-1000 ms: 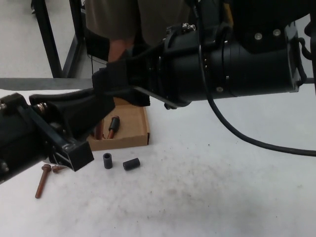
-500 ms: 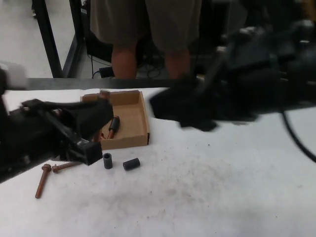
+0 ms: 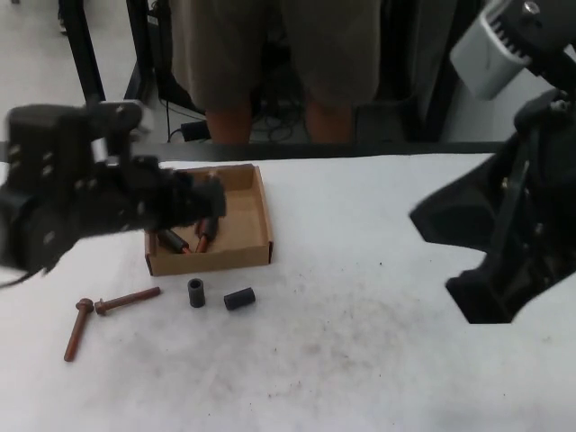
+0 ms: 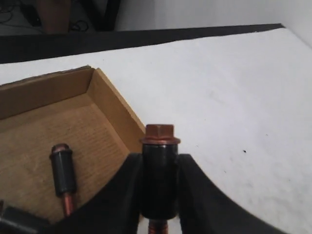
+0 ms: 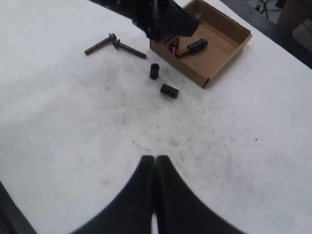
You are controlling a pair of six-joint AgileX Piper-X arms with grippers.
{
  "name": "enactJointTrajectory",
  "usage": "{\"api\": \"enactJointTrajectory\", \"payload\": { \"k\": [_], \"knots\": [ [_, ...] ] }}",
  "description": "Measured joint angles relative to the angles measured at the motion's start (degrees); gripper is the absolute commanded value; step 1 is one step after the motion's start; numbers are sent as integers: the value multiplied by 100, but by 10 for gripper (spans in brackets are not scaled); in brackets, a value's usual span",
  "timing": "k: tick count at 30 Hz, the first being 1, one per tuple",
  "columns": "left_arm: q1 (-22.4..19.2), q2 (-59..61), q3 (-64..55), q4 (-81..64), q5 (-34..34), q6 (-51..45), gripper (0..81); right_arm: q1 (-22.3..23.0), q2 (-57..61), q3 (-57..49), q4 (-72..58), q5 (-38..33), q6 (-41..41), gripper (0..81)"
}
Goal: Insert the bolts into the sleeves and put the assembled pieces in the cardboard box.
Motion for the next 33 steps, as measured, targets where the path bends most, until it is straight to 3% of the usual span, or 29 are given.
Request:
{"api": "enactJointTrajectory", "payload": {
  "k": [11, 21, 26, 33],
  "knots": [
    [0, 1236, -1560, 1629, -615, 806, 7, -237, 0, 0, 138, 0, -2, 0],
    [0, 1569, -2028, 2280, -868, 767, 368, -242, 0, 0, 151, 0, -132, 0],
    [0, 1569, -2028, 2280, -868, 101, 385, -248, 0, 0, 158, 0, -132, 0],
    [0, 1450, -2036, 2575, -839, -63, 358, -248, 0, 0, 164, 0, -132, 0]
  ]
}}
